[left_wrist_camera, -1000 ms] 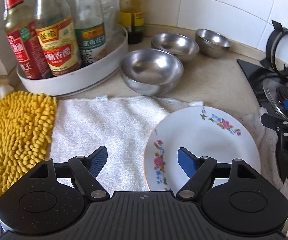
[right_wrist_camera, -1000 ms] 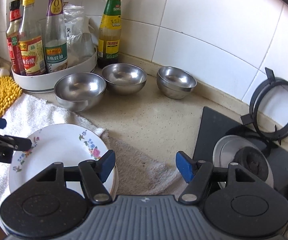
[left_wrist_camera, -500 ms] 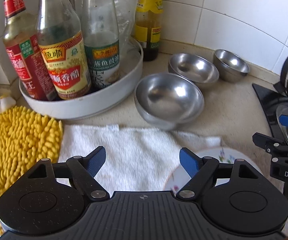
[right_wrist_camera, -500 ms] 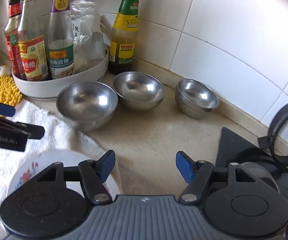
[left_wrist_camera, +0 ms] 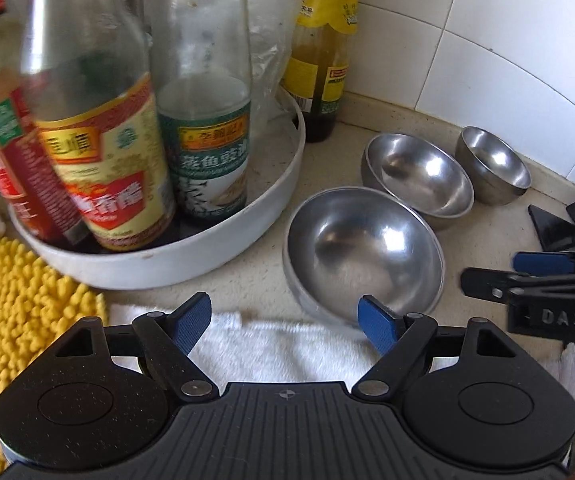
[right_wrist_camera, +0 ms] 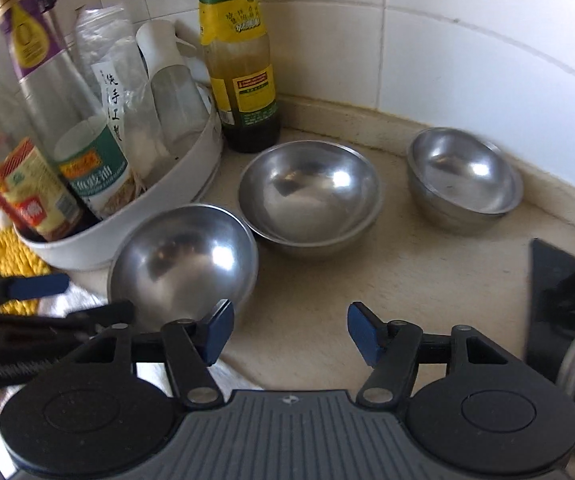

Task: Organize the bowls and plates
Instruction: 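Move both grippers to the large steel bowl beside the bottle tray, then close the left gripper on the bowl rim while the right gripper grips it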

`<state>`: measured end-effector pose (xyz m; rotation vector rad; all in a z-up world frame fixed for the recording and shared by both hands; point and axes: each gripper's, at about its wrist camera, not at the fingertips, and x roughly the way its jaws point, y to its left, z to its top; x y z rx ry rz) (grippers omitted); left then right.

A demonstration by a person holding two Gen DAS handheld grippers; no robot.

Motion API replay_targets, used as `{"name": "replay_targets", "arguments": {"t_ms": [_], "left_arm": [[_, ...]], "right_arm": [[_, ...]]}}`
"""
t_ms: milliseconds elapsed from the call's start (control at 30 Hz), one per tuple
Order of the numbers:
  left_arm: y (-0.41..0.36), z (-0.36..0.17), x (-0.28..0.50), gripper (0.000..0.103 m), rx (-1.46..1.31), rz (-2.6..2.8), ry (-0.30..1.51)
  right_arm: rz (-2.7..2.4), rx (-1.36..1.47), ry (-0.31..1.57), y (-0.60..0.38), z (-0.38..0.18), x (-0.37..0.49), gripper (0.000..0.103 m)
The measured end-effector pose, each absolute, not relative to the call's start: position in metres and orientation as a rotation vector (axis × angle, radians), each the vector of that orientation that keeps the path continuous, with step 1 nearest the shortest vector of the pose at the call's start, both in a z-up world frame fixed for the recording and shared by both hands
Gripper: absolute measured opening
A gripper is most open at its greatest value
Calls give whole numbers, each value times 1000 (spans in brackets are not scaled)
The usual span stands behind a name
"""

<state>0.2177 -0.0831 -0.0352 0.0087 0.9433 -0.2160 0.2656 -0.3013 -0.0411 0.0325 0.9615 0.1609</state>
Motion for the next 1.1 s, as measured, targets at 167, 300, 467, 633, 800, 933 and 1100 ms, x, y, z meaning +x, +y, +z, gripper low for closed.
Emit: {"name": "replay_targets", "arguments": {"t_ms": [167,300,467,633,800,933,1100], "left_arm": [[-95,-47,237,77,8,-241,978],[-98,-57,251,62,-6,-267,1011],[-106,-67,258,46,4,-317,1054],[-116,-63,249,45,36,-379,1071],[-133,-57,237,48,66,-479,1068],[-151,-57,231,49,100,-569,1065],[-169,-66,233,51,145,-609,1061]], "right_arm": [[206,116,1038,-301,-58,291,63],[246,163,1078,-302,-71,301,58],[292,216,1111,-304,-78,299,47],[281,216,1114,-310,-70,285,42],[216,253,1118,-330,-62,260,42],[141,272,1116,-350,-60,248,42],[114,318,1119,-365,-68,247,42]]}}
